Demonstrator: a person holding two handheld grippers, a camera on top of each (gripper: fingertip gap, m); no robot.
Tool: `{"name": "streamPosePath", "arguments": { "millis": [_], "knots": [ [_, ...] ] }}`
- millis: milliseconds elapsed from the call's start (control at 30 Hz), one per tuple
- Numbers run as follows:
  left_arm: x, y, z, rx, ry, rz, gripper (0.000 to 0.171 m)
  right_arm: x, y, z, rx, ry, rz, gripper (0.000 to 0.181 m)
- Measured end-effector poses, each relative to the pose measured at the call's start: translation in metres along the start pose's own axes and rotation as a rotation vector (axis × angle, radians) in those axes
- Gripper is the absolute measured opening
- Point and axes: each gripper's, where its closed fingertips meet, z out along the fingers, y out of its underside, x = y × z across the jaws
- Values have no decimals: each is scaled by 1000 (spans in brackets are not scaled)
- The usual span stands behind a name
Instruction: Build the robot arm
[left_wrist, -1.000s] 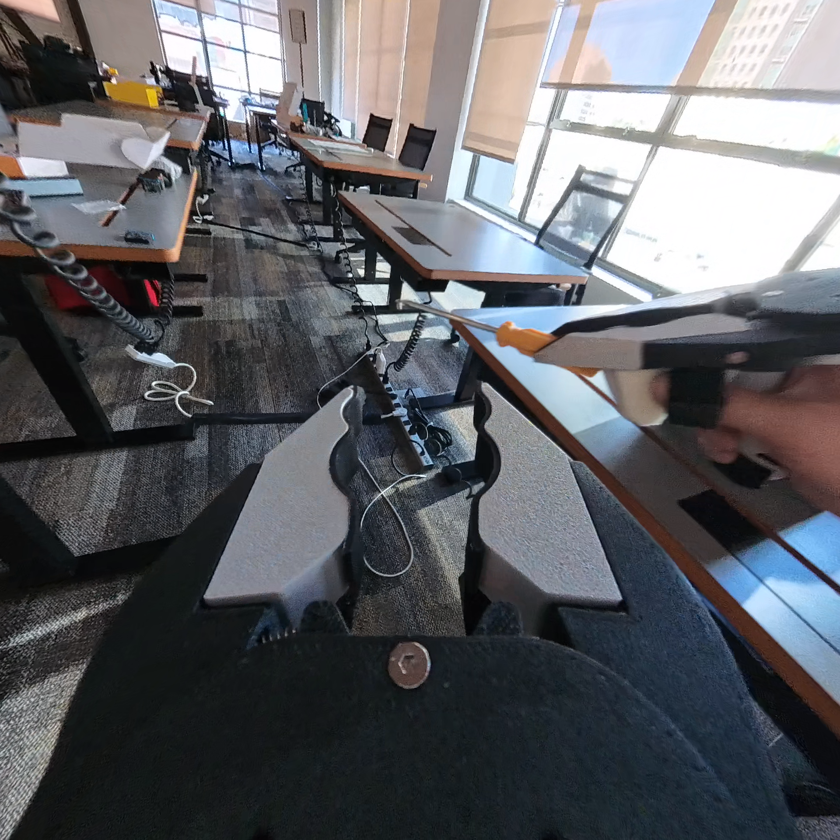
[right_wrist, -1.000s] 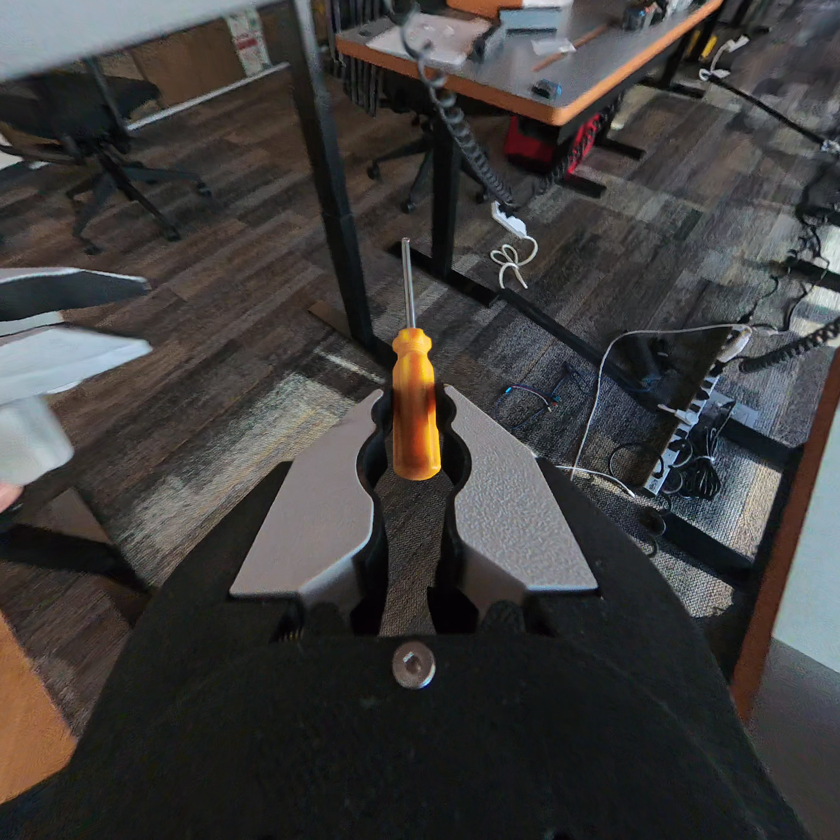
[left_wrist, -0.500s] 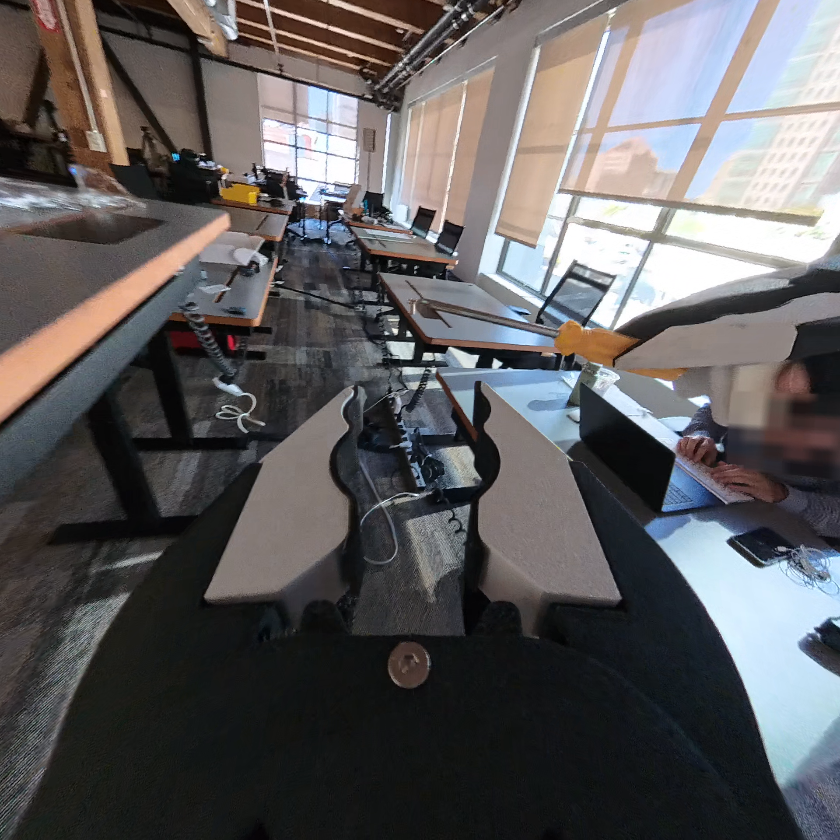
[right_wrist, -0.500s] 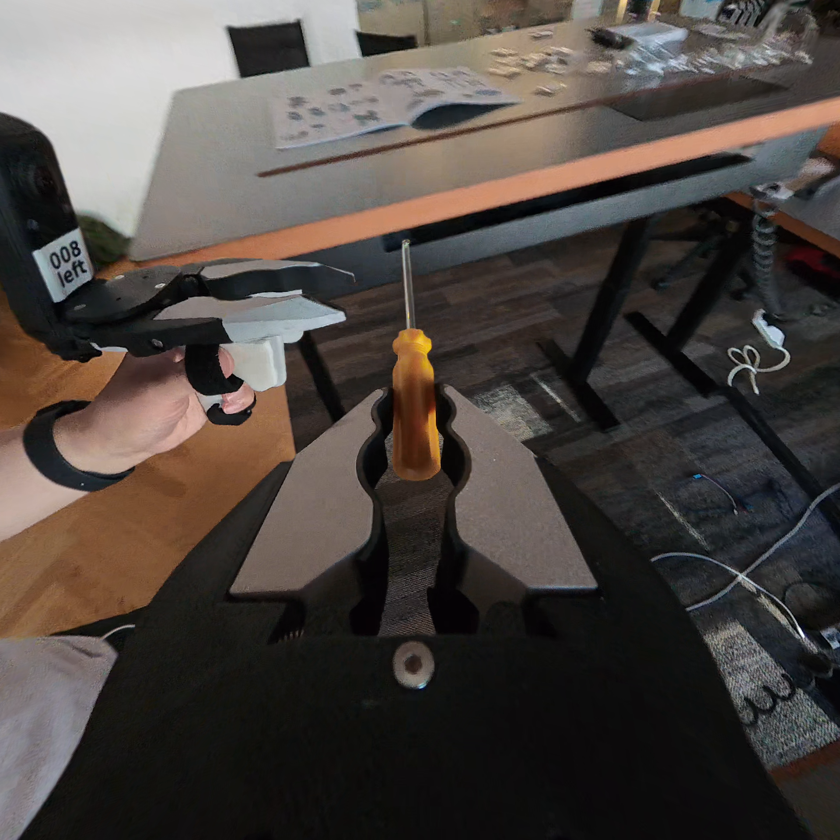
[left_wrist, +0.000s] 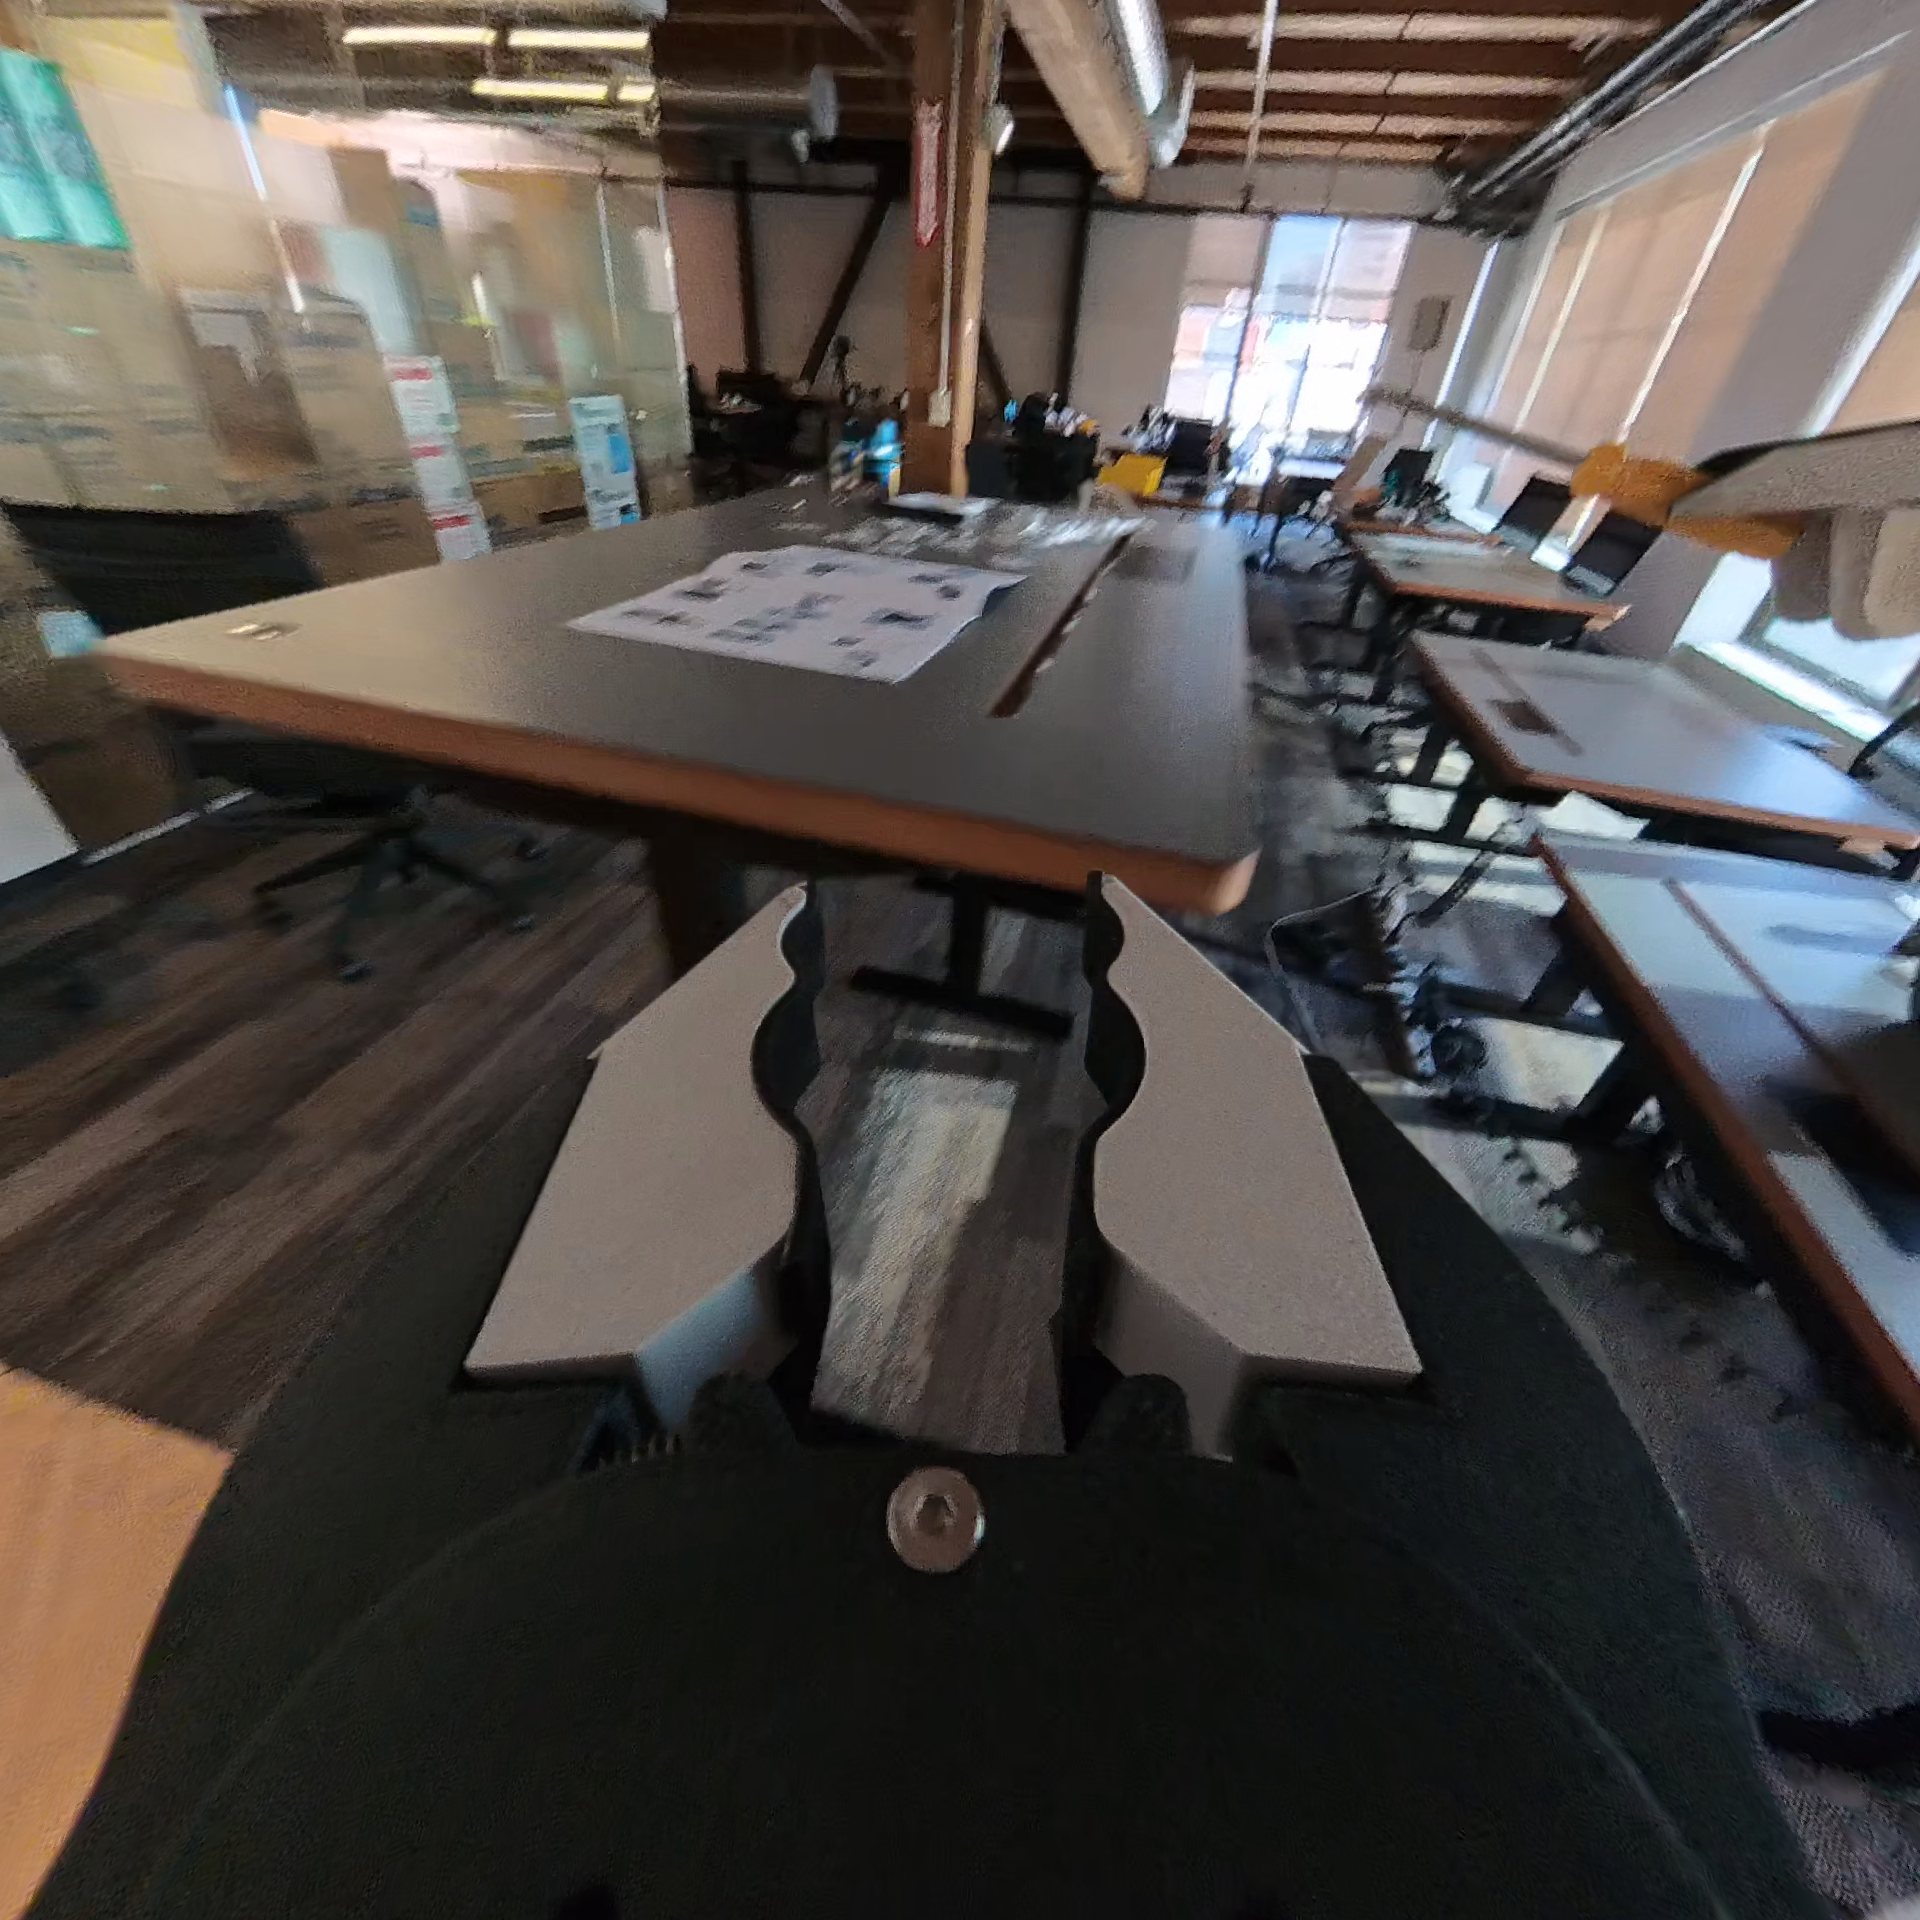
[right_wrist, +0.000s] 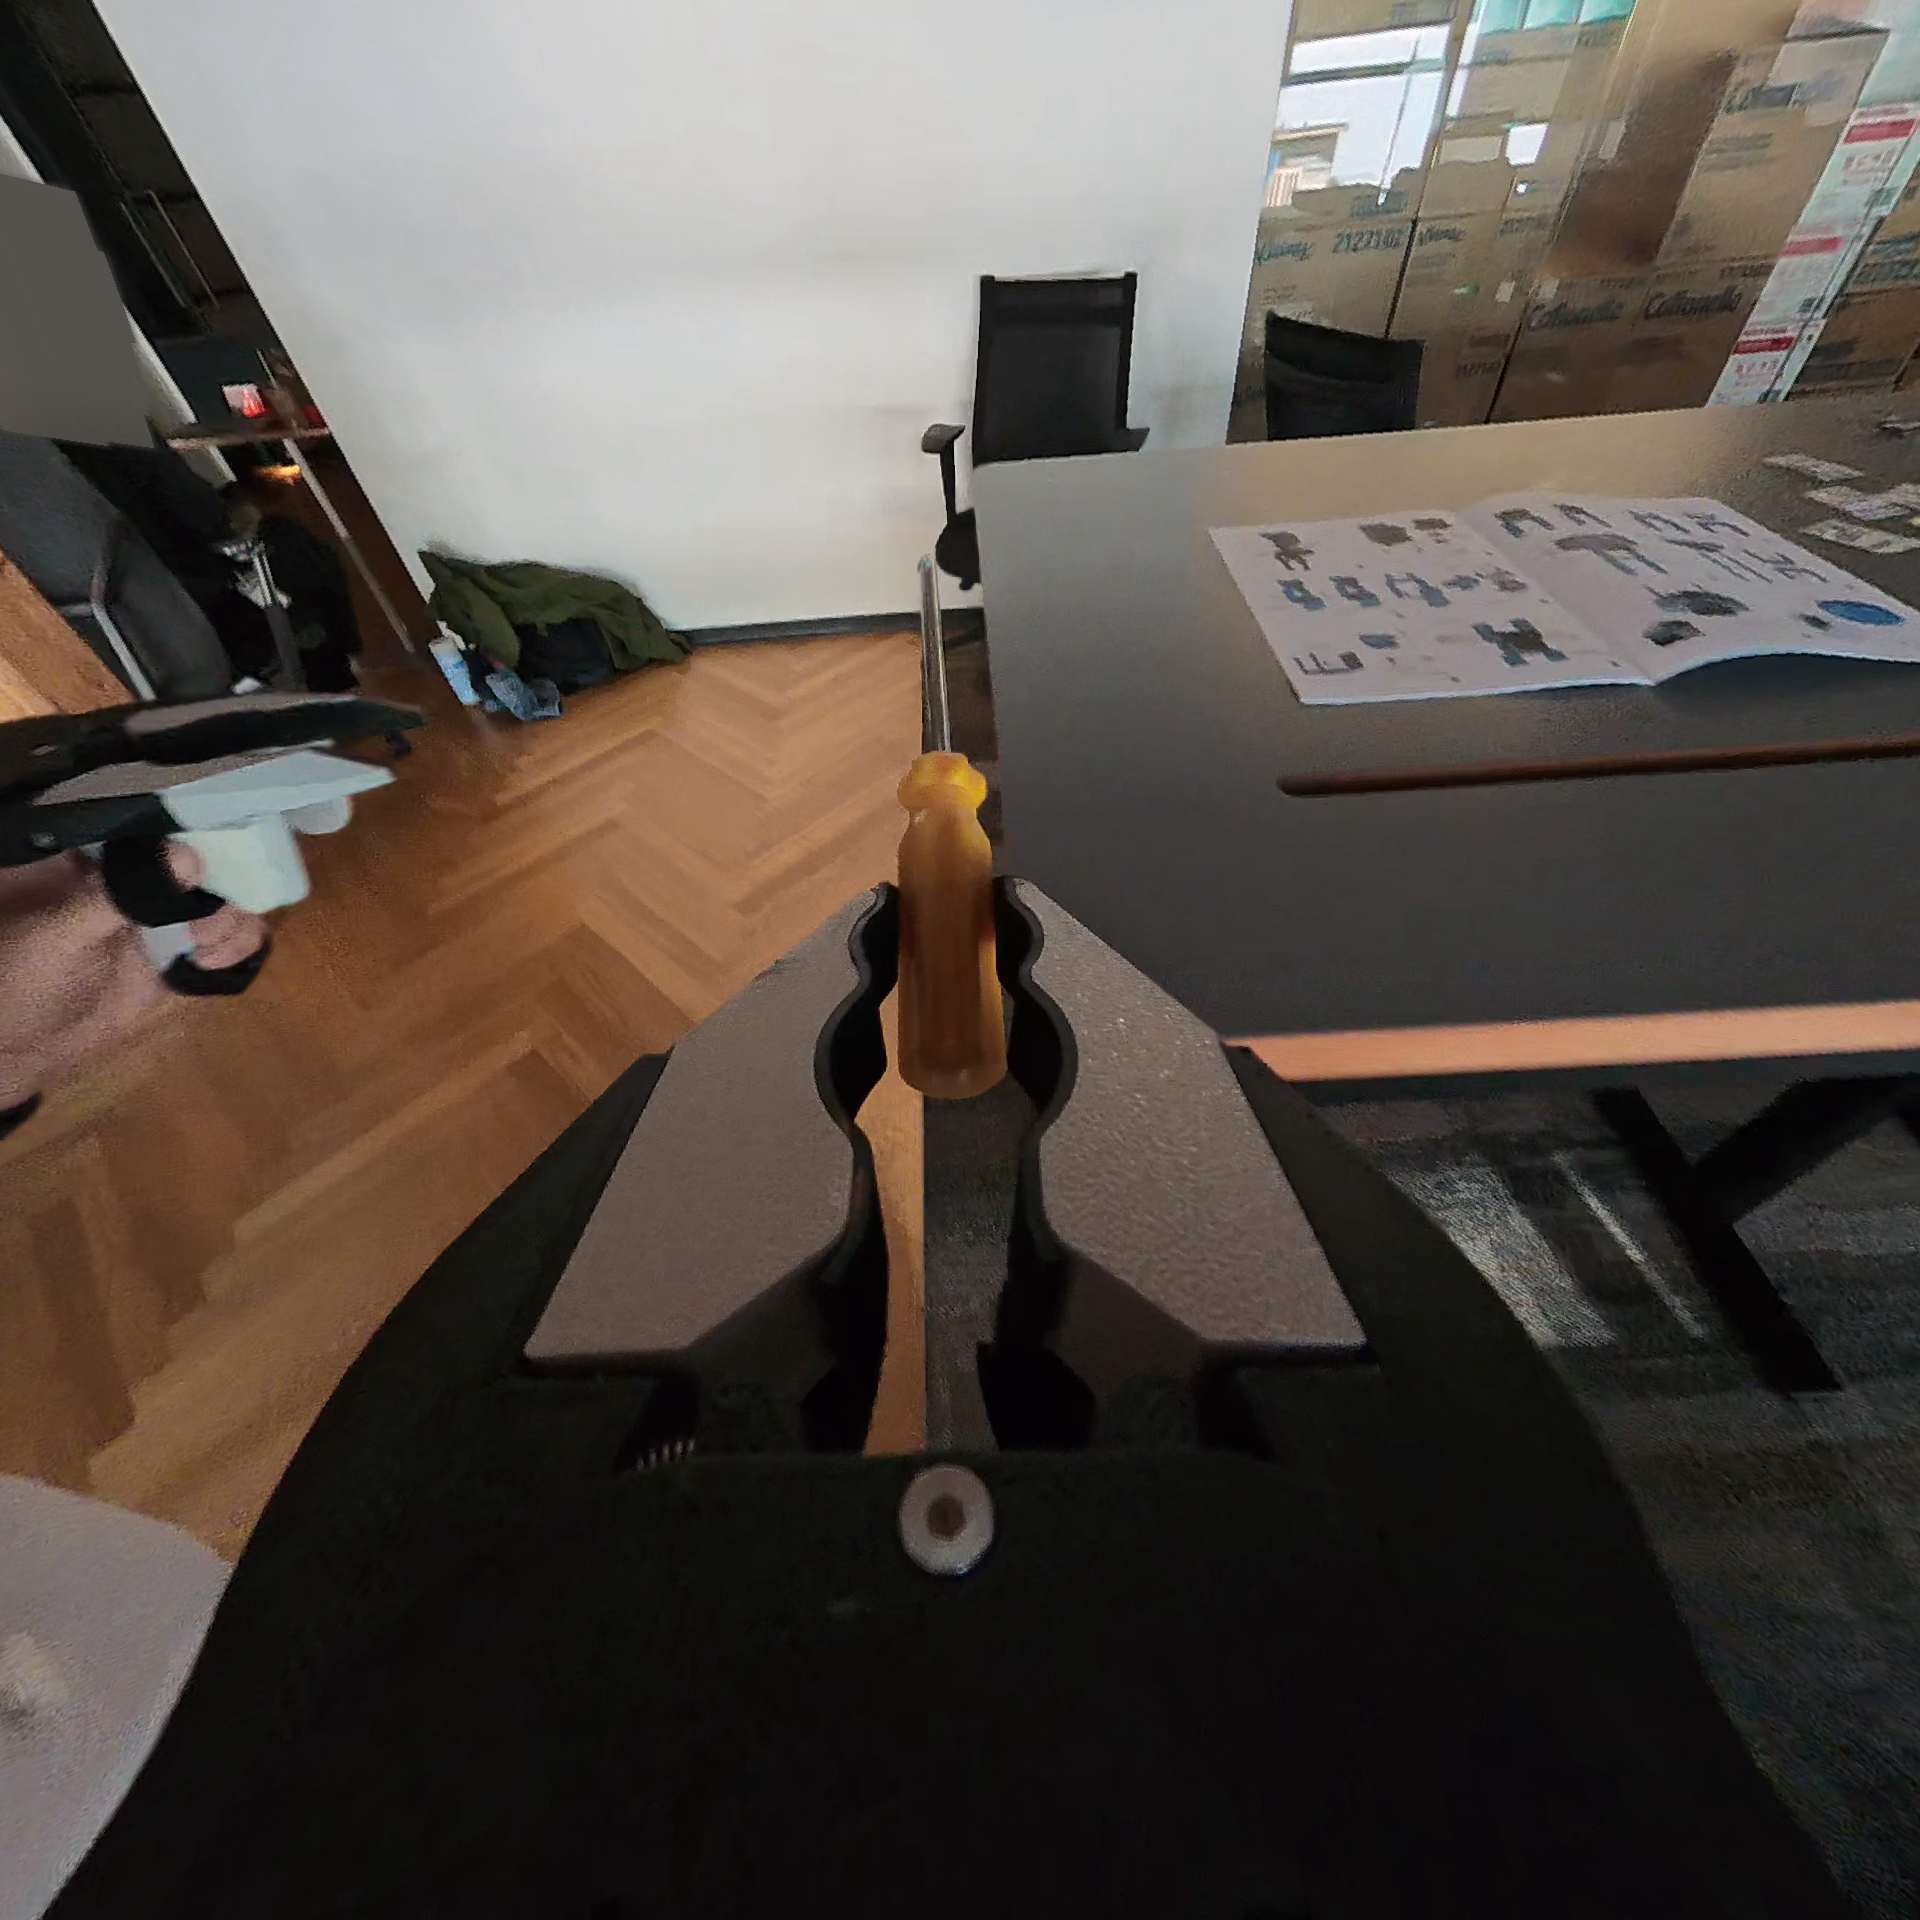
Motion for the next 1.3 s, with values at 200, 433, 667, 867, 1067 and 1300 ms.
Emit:
{"name": "streamPosePath", "arguments": {
  "millis": [200,433,667,867,1067,1300],
  "knots": [
    [-179,-13,-105,-98,-161,46,48,-53,-14,135,15,26,95,17],
    [-342,-27,-87,-67,-214,12,50,-54,-36,262,-32,87,112,17],
    [-500,-47,-9,-77,-224,12,52,4,-73,401,-10,155,170,17],
    [-633,-58,52,-94,-243,7,52,62,-117,519,-10,252,171,16],
    [-785,-46,157,-97,-130,62,52,113,-142,611,90,437,177,16],
    [-901,-110,349,-101,170,169,50,160,-160,694,118,638,291,16]
  ]
}}
